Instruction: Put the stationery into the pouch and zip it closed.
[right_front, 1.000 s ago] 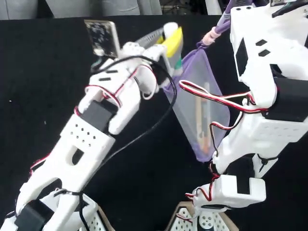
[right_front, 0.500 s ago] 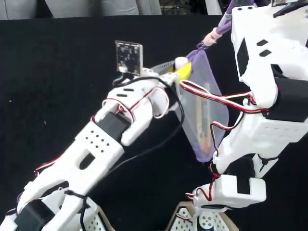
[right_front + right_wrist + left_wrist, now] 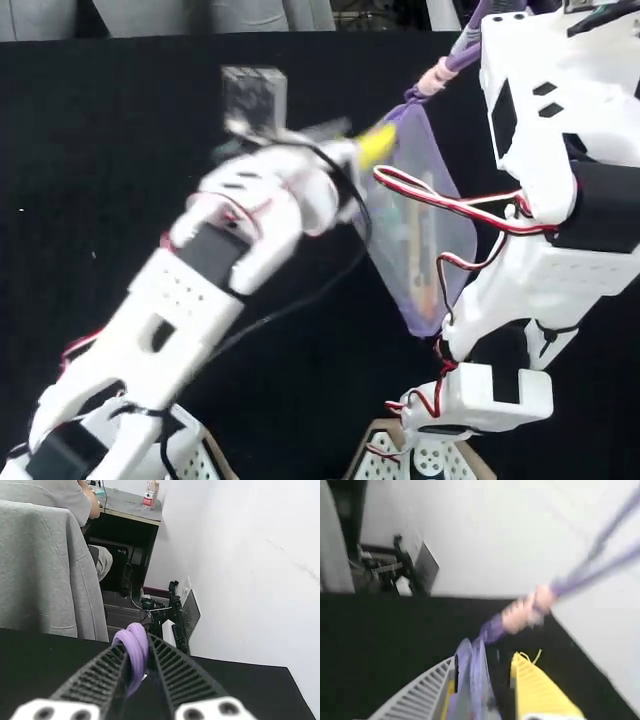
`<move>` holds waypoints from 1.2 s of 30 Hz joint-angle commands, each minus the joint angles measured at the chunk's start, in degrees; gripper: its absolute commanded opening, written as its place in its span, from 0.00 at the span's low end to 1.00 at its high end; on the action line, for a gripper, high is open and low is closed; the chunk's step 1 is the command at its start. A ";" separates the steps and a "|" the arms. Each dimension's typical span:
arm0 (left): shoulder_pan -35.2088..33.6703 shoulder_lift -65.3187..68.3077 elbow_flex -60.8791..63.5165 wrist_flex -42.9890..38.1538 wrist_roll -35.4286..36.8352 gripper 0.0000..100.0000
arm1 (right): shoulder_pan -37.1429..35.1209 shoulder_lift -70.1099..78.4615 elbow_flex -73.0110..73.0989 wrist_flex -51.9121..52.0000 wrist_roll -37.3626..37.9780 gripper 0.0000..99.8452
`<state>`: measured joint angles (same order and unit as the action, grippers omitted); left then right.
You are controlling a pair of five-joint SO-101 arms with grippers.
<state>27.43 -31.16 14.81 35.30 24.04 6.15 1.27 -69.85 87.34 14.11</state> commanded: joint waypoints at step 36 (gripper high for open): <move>-18.51 11.43 28.44 20.48 -48.70 0.19 | 0.79 -2.33 -2.07 0.18 0.35 0.01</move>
<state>7.82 -19.38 41.63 58.42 -23.25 6.15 1.27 -69.85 87.34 14.11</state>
